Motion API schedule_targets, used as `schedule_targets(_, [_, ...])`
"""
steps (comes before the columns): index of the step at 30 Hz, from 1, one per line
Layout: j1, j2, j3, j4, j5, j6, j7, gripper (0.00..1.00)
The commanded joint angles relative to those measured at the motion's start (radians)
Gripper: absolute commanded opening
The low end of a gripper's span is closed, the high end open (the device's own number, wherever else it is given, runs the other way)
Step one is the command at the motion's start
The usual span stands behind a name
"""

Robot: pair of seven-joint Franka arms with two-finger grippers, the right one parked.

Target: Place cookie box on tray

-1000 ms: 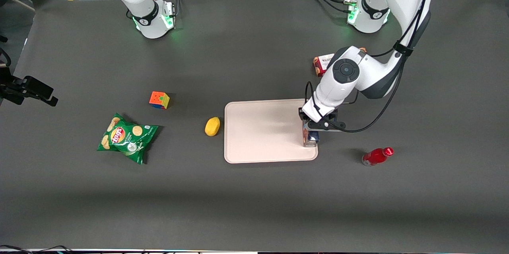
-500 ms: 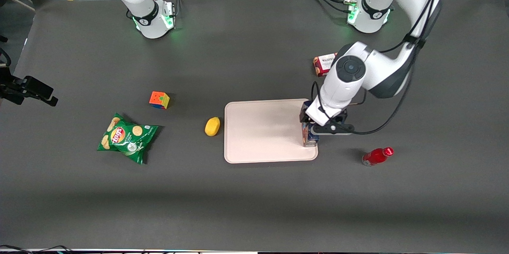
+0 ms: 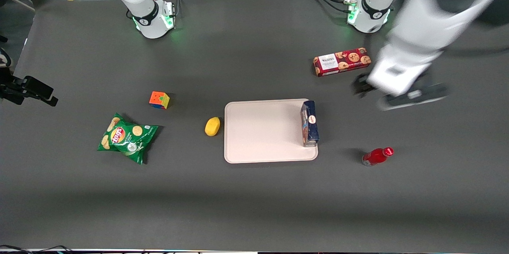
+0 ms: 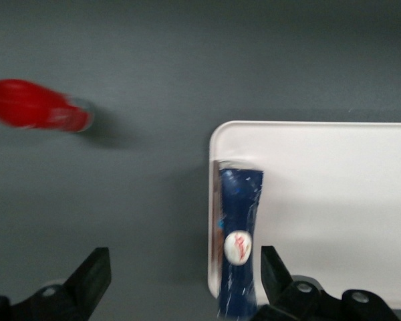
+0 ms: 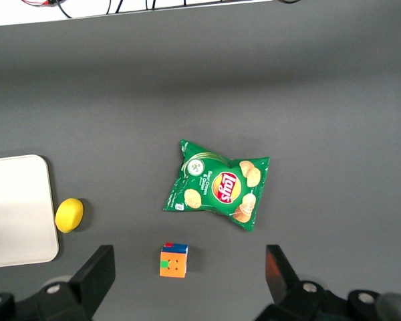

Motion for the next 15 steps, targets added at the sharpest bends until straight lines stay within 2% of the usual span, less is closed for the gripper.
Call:
schedule_targets(1, [0.005, -0.056, 0.152, 0.041, -0.043, -0.12, 0.309, 1.0])
schedule_targets(3, [0.011, -0.096, 0.223, -0.018, -0.079, -0.103, 0.415, 1.0])
schedule_targets(6, [0.013, -0.145, 0.286, -0.123, -0.092, -0.041, 0.515, 1.0])
schedule_targets(12, [0.045, -0.262, 0.295, -0.394, -0.098, 0.174, 0.581, 1.0])
schedule_targets(15, [0.045, -0.283, 0.297, -0.451, -0.098, 0.223, 0.583, 1.0])
